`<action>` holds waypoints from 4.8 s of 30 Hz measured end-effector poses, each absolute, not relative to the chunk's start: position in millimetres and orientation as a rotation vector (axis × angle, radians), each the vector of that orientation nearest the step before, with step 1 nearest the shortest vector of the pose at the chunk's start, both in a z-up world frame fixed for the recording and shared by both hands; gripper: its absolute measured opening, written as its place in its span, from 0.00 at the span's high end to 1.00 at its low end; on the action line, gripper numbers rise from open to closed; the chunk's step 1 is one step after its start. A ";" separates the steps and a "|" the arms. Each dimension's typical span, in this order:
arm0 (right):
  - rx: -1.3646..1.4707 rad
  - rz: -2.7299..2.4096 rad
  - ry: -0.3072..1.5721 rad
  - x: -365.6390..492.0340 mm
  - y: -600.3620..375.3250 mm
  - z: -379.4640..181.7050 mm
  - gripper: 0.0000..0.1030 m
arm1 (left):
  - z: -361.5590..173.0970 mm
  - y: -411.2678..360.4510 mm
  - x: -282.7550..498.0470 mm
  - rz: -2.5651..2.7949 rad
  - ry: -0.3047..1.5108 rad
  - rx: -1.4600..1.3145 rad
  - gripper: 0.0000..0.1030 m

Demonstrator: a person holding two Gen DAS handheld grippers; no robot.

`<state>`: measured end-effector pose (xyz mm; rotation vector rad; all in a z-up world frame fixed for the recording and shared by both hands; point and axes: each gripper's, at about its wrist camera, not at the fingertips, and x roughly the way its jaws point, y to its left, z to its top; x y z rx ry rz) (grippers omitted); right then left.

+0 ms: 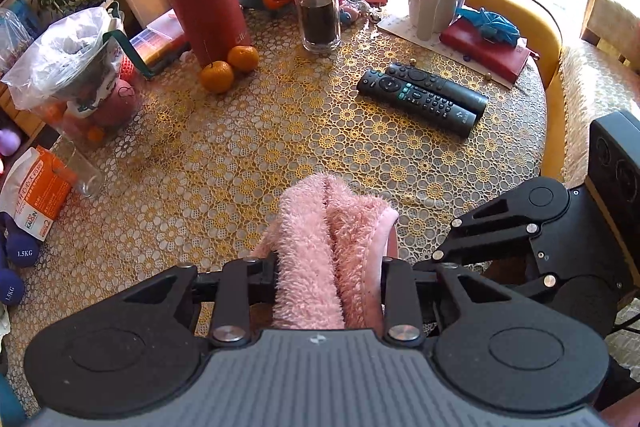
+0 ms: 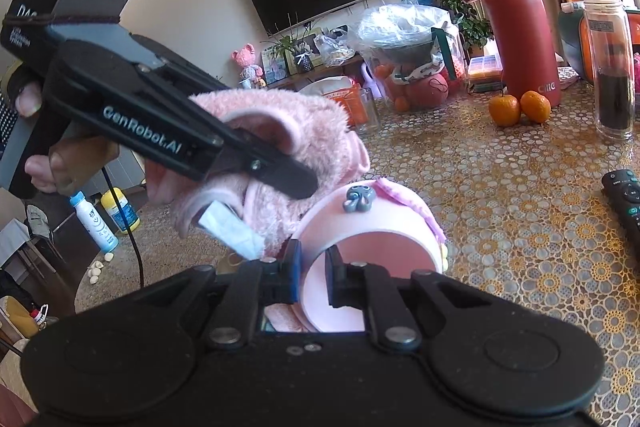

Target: Organize objects

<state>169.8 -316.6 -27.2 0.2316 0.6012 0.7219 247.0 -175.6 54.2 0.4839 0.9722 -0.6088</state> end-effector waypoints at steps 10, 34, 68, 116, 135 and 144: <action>0.205 0.734 0.604 169.0 -317.3 -27.9 0.89 | 42.5 -164.2 246.8 -0.602 1.022 0.486 0.71; 0.197 0.735 0.604 167.3 -318.1 -28.7 0.89 | 41.6 -158.5 248.4 -0.595 0.985 0.392 0.71; 0.068 0.745 0.618 158.9 -309.7 -25.4 0.92 | 33.2 -136.2 265.5 -0.576 0.981 0.290 0.71; -0.083 0.803 0.553 137.4 -273.9 -18.6 0.83 | 26.0 -88.6 233.1 -0.611 0.986 0.184 0.71; 0.129 0.822 0.598 150.6 -287.4 -13.0 0.83 | 2.6 -56.5 223.0 -0.620 0.971 0.065 0.71; 0.489 0.787 0.657 180.8 -310.9 -22.2 0.84 | 12.8 -54.4 172.5 -0.659 0.898 0.078 0.71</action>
